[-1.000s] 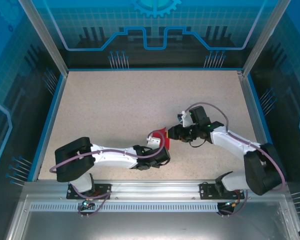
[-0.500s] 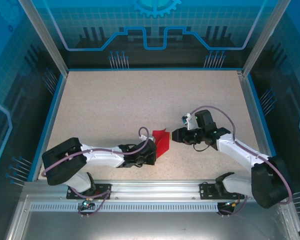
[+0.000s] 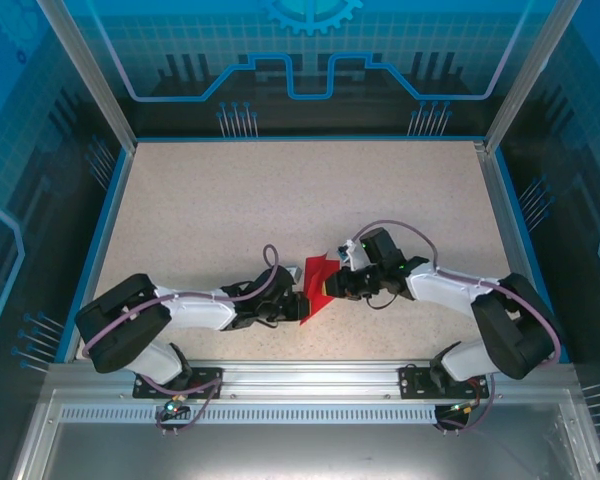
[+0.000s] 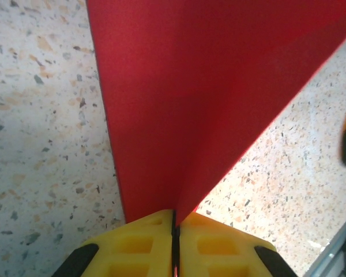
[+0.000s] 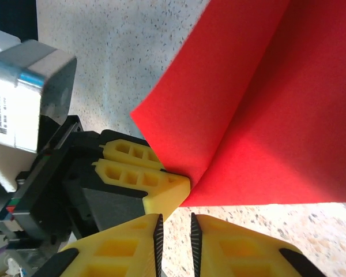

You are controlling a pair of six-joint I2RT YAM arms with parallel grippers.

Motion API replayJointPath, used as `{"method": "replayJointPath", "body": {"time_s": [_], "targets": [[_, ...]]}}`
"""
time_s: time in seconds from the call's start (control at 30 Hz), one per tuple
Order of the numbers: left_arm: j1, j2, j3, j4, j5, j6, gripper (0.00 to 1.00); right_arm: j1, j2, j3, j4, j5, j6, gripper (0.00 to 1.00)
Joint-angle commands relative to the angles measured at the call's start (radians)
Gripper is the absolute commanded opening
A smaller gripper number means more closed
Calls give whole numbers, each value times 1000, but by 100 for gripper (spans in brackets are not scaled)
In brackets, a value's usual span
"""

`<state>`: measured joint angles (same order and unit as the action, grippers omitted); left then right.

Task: Fold a paper plane with a square sheet of paper (pick it up from the middle)
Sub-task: Fourth fold the wing at the center of the table.

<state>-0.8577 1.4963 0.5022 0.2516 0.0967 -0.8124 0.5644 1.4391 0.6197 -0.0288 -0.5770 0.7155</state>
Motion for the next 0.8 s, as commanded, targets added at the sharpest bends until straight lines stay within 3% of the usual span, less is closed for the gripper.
{"method": "replayJointPath", "body": {"time_s": [0.0, 0.4, 0.77], "targets": [[33, -12, -23, 35, 83, 9, 12, 20, 42, 45, 84, -15, 30, 21], [94, 62, -35, 123, 200, 3, 12, 32, 172, 97, 200, -53, 98, 14], [143, 68, -44, 135, 267, 6, 12, -1, 267, 137, 199, -1, 102, 13]]}}
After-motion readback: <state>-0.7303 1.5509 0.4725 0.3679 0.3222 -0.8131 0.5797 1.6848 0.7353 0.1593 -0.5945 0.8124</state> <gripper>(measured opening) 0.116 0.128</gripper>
